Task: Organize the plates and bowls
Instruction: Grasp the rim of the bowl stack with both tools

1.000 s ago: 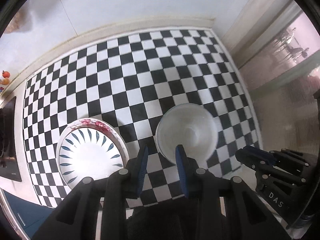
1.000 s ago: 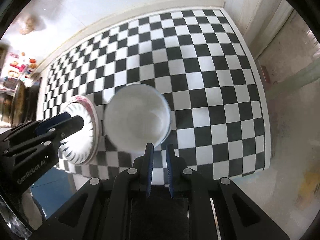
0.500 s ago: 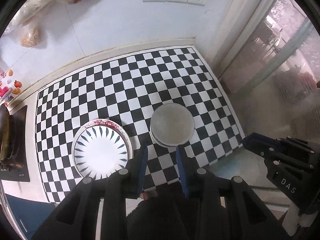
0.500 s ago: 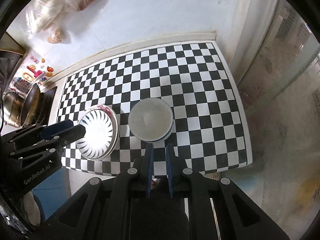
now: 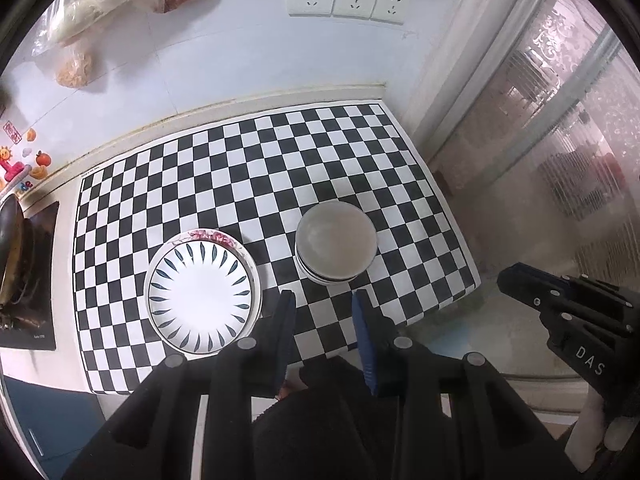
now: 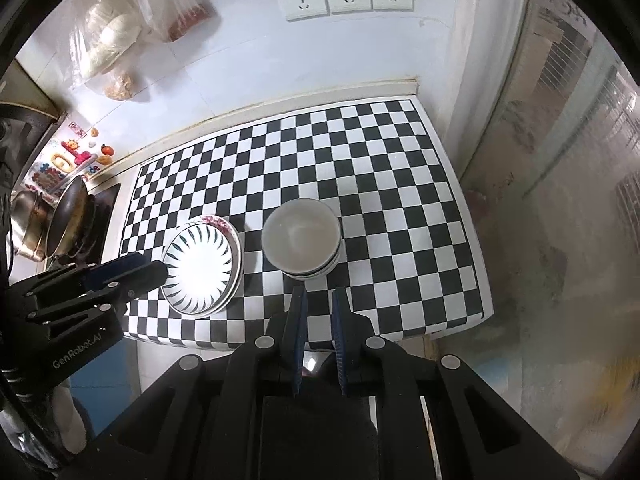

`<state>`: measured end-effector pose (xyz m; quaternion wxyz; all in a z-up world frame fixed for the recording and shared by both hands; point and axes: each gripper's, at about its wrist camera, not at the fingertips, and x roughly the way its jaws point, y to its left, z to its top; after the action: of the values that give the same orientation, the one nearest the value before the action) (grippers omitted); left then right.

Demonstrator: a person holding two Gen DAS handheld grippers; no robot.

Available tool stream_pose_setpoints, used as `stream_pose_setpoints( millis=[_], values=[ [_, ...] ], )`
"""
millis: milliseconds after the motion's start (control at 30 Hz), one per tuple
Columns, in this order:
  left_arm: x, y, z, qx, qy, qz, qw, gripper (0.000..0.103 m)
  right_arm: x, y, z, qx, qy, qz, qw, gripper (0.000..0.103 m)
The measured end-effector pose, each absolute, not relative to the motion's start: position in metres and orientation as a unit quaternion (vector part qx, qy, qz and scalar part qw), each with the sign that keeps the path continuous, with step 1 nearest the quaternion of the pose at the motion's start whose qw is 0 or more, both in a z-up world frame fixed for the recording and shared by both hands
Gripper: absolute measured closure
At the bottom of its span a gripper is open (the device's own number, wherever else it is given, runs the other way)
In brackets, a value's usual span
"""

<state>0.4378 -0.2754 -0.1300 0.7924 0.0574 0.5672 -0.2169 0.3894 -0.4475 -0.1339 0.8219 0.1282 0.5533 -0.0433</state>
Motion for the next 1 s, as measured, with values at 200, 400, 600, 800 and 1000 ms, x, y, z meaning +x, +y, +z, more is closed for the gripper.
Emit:
stream_pose_setpoints(
  millis=[200,400,600,800,1000],
  values=[
    [0.456,-0.277,-0.156,0.037,0.589,-0.21,0.78,0.076,0.402,-0.467,-0.159,0.169,0.576,-0.037,0.799,0.049],
    [0.499,-0.275,-0.207,-0.014,0.636,-0.199,0.745,0.075,0.426,-0.491,-0.207,0.235,0.591,-0.023,0.771,0.024],
    [0.543,-0.284,-0.27,-0.084,0.705,-0.208,0.673,0.075,0.46,-0.515,-0.266,0.269,0.62,-0.023,0.737,0.024],
    [0.571,-0.297,-0.324,-0.085,0.746,-0.184,0.634,0.075,0.495,-0.528,-0.324,0.282,0.651,-0.016,0.704,0.024],
    [0.583,-0.309,-0.354,-0.077,0.768,-0.171,0.613,0.075,0.528,-0.527,-0.379,0.294,0.683,0.008,0.668,0.024]
  ],
)
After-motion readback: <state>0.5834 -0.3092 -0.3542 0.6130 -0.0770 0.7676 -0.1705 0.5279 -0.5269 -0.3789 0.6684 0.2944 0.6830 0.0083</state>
